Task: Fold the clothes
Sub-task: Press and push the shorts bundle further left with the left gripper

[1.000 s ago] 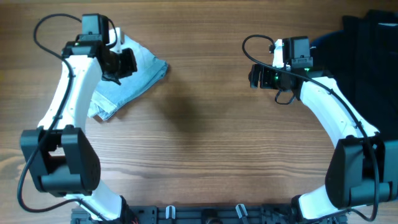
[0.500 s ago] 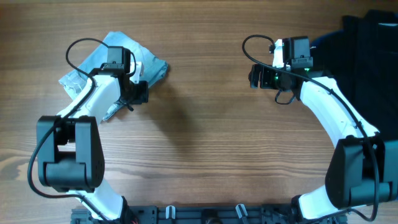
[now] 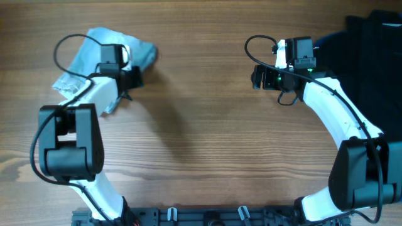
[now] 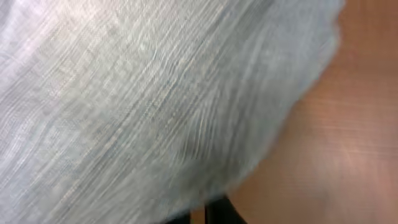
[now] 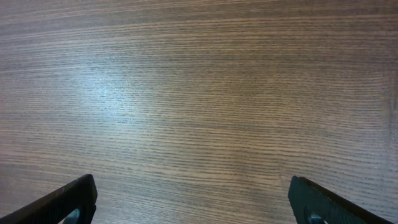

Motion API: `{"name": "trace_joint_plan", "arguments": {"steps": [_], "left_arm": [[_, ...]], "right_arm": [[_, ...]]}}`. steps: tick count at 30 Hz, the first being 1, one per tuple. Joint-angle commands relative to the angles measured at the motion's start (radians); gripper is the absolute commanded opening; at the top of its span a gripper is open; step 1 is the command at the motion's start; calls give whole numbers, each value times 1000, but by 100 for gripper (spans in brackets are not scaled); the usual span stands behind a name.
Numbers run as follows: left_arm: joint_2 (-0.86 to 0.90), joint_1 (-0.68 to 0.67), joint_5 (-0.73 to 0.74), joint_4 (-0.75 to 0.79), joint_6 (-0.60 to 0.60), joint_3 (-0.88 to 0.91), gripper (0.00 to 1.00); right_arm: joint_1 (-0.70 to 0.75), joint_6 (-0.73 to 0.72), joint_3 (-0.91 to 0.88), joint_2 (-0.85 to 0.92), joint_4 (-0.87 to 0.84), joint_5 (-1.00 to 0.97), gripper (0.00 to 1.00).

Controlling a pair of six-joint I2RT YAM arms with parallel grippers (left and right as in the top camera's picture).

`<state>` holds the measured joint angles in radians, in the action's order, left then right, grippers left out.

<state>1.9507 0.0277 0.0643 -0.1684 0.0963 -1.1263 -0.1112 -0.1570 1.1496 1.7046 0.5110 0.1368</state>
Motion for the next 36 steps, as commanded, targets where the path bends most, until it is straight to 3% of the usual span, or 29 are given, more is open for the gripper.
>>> {"name": "trace_joint_plan", "arguments": {"steps": [1, 10, 14, 20, 26, 30, 36], "left_arm": [[32, 90, -39, 82, 40, -1, 10], [62, 193, 47, 288, 69, -1, 11], [68, 211, 53, 299, 70, -1, 11], [24, 211, 267, 309, 134, -2, 11], [-72, 212, 264, 249, 146, -2, 12], [-58, 214, 101, 123, 90, -1, 9], [-58, 272, 61, 157, 98, -2, 8]], "right_arm": [[4, -10, 16, 13, -2, -4, 100], [4, -10, 16, 13, -2, -4, 100], [4, -10, 16, 13, -2, -4, 100], [4, -10, 16, 13, -2, -4, 100], [4, -10, 16, 13, -2, -4, 100], [4, -10, 16, 13, -2, -4, 100], [4, -10, 16, 13, -2, -4, 100]]}}
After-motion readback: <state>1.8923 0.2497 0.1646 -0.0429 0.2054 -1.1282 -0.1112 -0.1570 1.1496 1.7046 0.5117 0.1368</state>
